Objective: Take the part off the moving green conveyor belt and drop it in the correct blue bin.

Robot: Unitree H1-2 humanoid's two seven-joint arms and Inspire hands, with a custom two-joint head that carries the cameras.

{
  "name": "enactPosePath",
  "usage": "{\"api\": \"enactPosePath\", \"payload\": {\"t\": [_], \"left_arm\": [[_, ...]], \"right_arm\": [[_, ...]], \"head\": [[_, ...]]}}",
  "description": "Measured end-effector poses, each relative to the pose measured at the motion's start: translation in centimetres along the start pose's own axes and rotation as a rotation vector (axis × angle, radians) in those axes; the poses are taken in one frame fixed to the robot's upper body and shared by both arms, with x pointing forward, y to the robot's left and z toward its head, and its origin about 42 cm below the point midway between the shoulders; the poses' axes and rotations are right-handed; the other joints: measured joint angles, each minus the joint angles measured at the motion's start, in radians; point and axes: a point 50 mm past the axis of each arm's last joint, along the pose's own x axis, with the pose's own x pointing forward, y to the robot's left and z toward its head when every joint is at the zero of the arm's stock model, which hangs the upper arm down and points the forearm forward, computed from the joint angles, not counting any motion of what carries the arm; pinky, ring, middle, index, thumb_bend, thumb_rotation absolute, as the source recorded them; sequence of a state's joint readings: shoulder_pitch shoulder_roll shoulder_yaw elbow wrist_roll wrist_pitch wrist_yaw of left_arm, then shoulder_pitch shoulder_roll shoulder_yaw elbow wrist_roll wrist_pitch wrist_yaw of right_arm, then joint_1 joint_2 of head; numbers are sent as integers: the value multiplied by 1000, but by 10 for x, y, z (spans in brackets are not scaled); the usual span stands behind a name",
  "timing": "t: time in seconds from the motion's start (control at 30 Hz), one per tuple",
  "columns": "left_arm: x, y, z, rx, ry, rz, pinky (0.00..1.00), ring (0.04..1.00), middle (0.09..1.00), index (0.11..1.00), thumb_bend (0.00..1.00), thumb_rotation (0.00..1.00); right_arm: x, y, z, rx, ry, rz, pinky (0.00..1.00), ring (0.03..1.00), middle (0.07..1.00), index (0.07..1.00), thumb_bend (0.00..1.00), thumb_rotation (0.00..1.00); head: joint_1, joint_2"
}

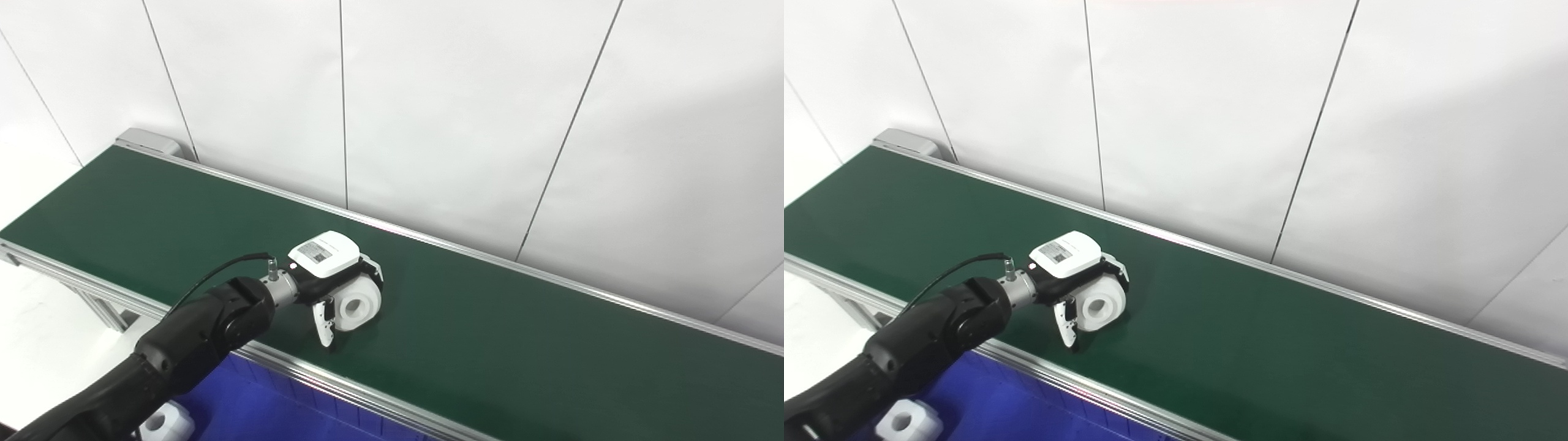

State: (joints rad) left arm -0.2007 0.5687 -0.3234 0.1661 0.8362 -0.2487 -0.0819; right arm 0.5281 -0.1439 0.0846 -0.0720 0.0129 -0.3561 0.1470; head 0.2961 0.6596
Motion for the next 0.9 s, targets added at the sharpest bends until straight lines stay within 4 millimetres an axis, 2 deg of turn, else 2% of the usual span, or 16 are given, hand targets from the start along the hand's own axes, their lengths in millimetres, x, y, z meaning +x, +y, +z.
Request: {"api": "enactPosePath", "payload": {"t": [0.1, 0.17, 0.23, 0.33, 0.43, 0.47, 0.5, 0.53, 0.6, 0.63, 0.67, 0.73, 0.9], "left_arm": [[0, 0, 1, -15, -5, 5, 335, 380, 436, 500, 524, 0], [-2, 1, 1, -19, -10, 8, 320, 369, 426, 502, 523, 0], [-6, 2, 3, -16, -13, 6, 322, 372, 425, 505, 522, 0], [-19, 8, 9, -4, -19, -1, 377, 403, 456, 499, 524, 0], [-29, 27, 21, 6, -48, 44, 383, 406, 458, 499, 524, 0], [-32, 38, 26, 8, -60, 64, 386, 413, 467, 495, 524, 0], [-36, 49, 33, 7, -75, 88, 387, 412, 469, 494, 524, 0], [-41, 61, 40, 10, -89, 110, 386, 408, 467, 495, 524, 0], [-47, 77, 48, 4, -111, 138, 374, 391, 449, 501, 524, 0], [-52, 83, 52, 0, -111, 147, 370, 385, 443, 503, 523, 0], [-59, 85, 55, -13, -109, 139, 388, 421, 475, 486, 523, 0], [-74, 86, 60, -32, -97, 124, 392, 435, 485, 483, 523, 0], [-117, 65, 73, -99, -51, 22, 406, 434, 483, 486, 524, 0]], "right_arm": [[0, 0, 0, 0, 1, 0, 1000, 953, 945, 1000, 809, 1000], [-1, 0, 0, 0, 1, 0, 1000, 951, 946, 1000, 815, 1000], [-2, 0, 1, 0, 0, 0, 1000, 949, 944, 1000, 814, 1000], [-2, 0, 3, 2, 5, 0, 1000, 956, 949, 1000, 815, 1000], [-2, 0, 6, 4, 10, 0, 1000, 958, 953, 1000, 813, 1000], [-2, 0, 7, 5, 13, 0, 1000, 960, 957, 1000, 805, 1000], [-1, -1, 10, 5, 10, 1, 1000, 959, 958, 1000, 795, 1000], [0, -2, 13, 6, 0, 2, 1000, 958, 958, 1000, 791, 1000], [2, -2, 19, 11, -13, 1, 1000, 963, 960, 1000, 787, 1000], [3, -3, 21, 11, -18, 1, 1000, 965, 960, 1000, 787, 1000], [4, -3, 23, 16, -17, 1, 1000, 966, 960, 1000, 779, 1000], [4, -3, 25, 29, -16, -2, 1000, 965, 959, 1000, 772, 1000], [5, -9, 29, 27, -18, -2, 966, 952, 951, 1000, 780, 1000]], "head": [[-2, 2], [-2, 17], [0, 25], [11, 50], [29, 81], [49, 107], [49, 107], [69, 133], [69, 133], [81, 152], [95, 176], [95, 176], [118, 206]]}}
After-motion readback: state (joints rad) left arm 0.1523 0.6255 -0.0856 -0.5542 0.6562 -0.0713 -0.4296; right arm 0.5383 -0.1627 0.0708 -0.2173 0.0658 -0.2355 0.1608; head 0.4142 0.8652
